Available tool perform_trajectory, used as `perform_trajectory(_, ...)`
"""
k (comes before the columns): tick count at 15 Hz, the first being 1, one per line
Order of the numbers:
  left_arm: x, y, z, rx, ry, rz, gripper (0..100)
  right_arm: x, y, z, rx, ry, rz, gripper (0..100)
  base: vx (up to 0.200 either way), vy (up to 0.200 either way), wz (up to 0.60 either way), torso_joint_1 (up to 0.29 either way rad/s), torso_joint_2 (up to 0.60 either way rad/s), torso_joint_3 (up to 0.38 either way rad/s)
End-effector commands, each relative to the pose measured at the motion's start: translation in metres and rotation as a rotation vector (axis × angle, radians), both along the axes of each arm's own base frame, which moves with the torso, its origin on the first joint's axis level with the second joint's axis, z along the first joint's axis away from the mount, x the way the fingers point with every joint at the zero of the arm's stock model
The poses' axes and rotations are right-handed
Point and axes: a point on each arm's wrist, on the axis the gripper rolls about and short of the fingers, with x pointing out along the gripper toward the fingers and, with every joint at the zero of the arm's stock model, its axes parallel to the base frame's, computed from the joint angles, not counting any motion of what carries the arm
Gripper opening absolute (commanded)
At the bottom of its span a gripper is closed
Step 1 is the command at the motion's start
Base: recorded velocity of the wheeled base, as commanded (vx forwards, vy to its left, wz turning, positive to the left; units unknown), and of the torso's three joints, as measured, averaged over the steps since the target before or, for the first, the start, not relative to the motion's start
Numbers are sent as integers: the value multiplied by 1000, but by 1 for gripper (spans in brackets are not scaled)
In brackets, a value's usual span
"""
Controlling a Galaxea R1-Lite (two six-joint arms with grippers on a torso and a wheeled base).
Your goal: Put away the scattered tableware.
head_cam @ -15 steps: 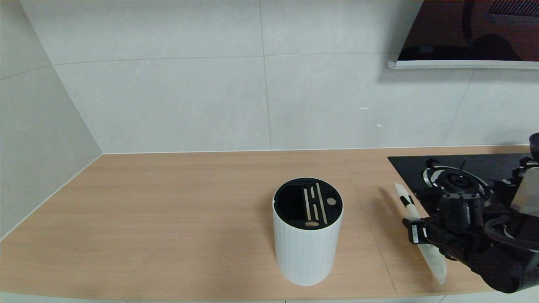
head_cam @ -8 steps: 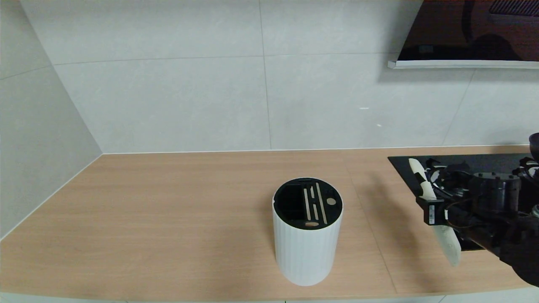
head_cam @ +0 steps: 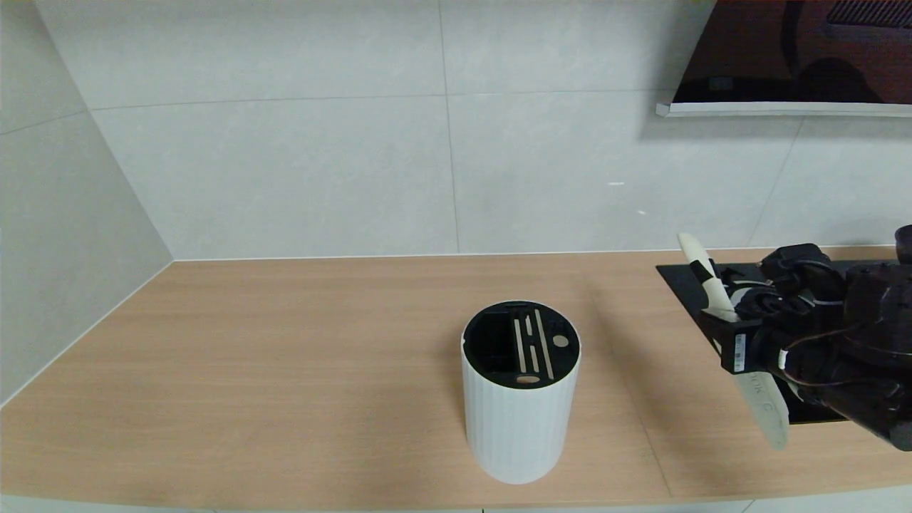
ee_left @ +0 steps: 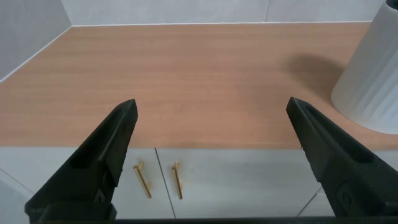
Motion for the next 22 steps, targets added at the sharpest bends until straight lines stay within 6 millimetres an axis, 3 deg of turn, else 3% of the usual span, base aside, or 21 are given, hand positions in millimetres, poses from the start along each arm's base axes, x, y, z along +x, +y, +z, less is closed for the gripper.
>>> perform_trajectory(1,-6,0,20,-25,-63,-16,100,-8,5,11,15,-42,30,0,0,0,0,0,0,0)
perform_trajectory(4,-11,-2,69,-154,-33,-224,100,0,20,35,44,-123,78,0,0,0,0,0,0,0)
perform_trajectory(5,-8,-2,78,-154,-14,-286,100,2,25,41,49,-132,91,0,0,0,0,0,0,0)
perform_trajectory(8,42,-13,134,-155,182,-595,100,3,63,70,71,-151,219,0,0,0,0,0,0,0)
perform_trajectory(10,91,-25,159,-156,276,-623,100,-4,82,77,87,-170,289,0,0,0,0,0,0,0)
perform_trajectory(11,117,-32,163,-138,293,-636,100,-11,92,74,89,-162,332,0,0,0,0,0,0,0)
perform_trajectory(13,165,-50,151,-86,333,-679,100,-29,114,64,89,-125,427,0,0,0,0,0,0,0)
perform_trajectory(14,180,-57,140,-83,367,-690,100,-38,123,61,100,-111,470,0,0,0,0,0,0,0)
perform_trajectory(15,180,-57,140,-83,367,-690,100,-38,123,61,100,-111,470,0,0,0,0,0,0,0)
perform_trajectory(16,197,-68,120,-107,385,-713,100,-50,133,61,122,-104,522,0,0,0,0,0,0,0)
perform_trajectory(17,203,-74,118,-135,366,-723,100,-55,136,63,137,-102,541,0,0,0,0,0,0,0)
perform_trajectory(21,211,-103,128,-373,313,-826,100,-74,157,59,215,-57,626,0,0,0,0,0,0,0)
perform_trajectory(22,217,-115,130,-505,295,-862,100,-76,167,60,264,-55,652,0,0,0,0,0,0,0)
